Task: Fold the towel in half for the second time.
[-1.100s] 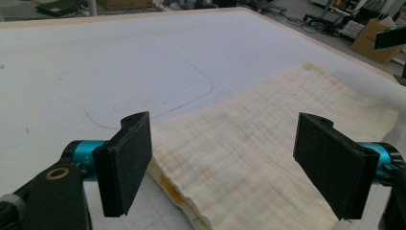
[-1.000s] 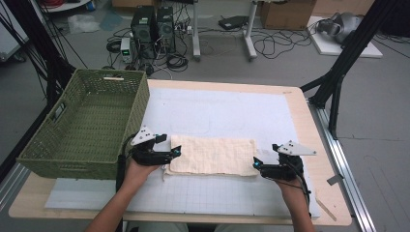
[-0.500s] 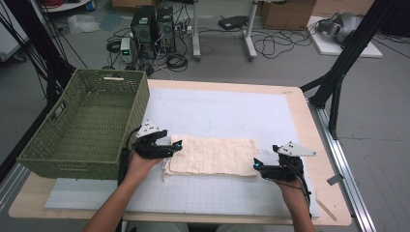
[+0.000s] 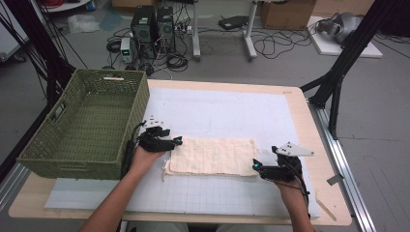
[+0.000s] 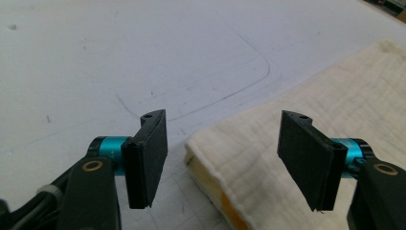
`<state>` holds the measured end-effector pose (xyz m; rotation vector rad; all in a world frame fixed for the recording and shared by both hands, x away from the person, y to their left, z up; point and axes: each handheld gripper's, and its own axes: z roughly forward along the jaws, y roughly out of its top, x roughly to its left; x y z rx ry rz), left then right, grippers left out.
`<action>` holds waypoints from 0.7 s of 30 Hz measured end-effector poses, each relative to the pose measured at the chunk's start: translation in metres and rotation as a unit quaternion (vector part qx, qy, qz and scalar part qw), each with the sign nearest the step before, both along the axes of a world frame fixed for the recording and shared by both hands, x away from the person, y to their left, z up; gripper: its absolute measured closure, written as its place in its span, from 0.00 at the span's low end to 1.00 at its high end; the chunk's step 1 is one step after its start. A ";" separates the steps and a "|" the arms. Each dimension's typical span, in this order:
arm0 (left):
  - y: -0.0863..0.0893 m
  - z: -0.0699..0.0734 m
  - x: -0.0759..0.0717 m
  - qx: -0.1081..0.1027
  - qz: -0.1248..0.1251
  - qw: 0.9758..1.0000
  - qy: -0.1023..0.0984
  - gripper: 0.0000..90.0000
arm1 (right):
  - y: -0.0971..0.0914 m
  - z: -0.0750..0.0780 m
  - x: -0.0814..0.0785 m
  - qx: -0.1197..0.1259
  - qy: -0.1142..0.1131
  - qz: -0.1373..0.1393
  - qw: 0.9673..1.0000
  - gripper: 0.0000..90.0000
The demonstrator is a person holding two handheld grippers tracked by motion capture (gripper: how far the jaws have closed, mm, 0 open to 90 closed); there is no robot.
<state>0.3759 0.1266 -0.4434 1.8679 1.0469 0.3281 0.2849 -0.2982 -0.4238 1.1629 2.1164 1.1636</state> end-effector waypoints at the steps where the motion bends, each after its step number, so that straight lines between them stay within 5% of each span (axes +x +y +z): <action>1: 0.000 -0.001 0.001 0.004 0.002 1.000 0.003 0.41 | 0.000 0.000 0.000 0.000 0.001 0.000 1.000 0.12; 6: -0.002 -0.006 0.001 0.034 0.000 0.999 0.014 0.50 | 0.002 -0.001 0.001 -0.001 0.003 0.002 1.000 0.12; 11: -0.002 -0.007 0.002 0.040 -0.002 0.999 0.017 0.56 | 0.000 -0.001 0.001 0.000 0.005 0.001 1.000 0.12; 16: -0.003 -0.007 0.003 0.037 0.004 0.999 -0.005 0.59 | 0.000 -0.002 0.002 0.003 0.006 0.000 1.000 0.12; 21: -0.006 -0.008 0.007 0.047 0.004 0.999 0.000 0.60 | 0.002 -0.003 0.003 0.006 0.009 0.000 1.000 0.12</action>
